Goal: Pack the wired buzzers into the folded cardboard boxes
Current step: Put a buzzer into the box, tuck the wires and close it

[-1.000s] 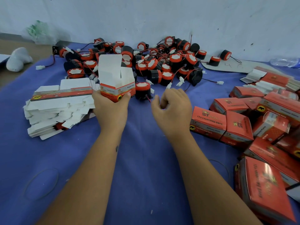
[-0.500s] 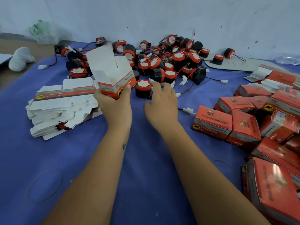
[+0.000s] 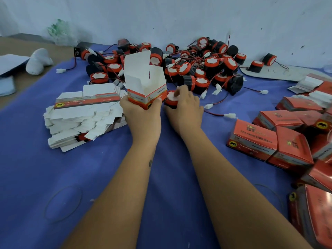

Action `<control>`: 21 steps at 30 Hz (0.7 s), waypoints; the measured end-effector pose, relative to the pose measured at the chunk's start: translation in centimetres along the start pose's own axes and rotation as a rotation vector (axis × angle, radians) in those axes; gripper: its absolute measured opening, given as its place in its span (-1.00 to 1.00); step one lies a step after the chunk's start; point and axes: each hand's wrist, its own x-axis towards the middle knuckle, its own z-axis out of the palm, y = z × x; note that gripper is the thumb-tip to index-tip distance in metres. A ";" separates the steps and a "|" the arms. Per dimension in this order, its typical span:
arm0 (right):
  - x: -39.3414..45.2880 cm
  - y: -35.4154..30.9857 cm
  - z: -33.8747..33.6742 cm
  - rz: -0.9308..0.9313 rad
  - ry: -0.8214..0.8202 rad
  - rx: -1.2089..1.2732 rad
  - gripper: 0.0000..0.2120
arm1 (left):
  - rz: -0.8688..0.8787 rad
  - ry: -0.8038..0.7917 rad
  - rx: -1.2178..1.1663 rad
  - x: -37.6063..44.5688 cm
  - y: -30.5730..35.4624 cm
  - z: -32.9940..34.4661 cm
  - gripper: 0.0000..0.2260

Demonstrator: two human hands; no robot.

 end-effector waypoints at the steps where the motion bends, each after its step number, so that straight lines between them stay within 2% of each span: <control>1: -0.3 -0.1 -0.3 -0.004 0.100 0.064 -0.64 | 0.006 0.000 0.025 0.0 0.0 -0.1 -0.50; 4: -1.5 -0.4 -1.7 -0.008 0.375 0.289 -0.53 | 0.026 0.008 0.139 -0.1 -0.1 -0.4 -0.51; 8: -2.9 -0.8 -3.5 -0.182 0.474 0.366 -0.50 | 0.036 -0.076 0.217 -0.3 0.2 -0.6 -0.50; 11: -3.9 -1.4 -4.1 -0.317 0.477 0.288 -0.48 | 0.037 -0.245 0.246 -0.4 0.2 -0.8 -0.49; 14: -4.5 -1.6 -4.3 -0.394 0.531 0.001 -0.47 | 0.042 -0.345 0.288 -0.4 0.1 -1.3 -0.50; 16: -4.8 -1.6 -4.4 -0.444 0.480 -0.073 -0.47 | 0.055 -0.389 0.300 -0.2 0.2 -1.7 -0.51; 19: -5.1 -1.4 -4.9 -0.552 0.317 -0.005 -0.45 | 0.103 -0.480 0.382 -0.1 0.3 -2.0 -0.60; 21: -5.2 -1.2 -5.2 -0.559 0.205 -0.003 -0.43 | 0.133 -0.514 0.486 0.1 0.3 -2.2 -0.65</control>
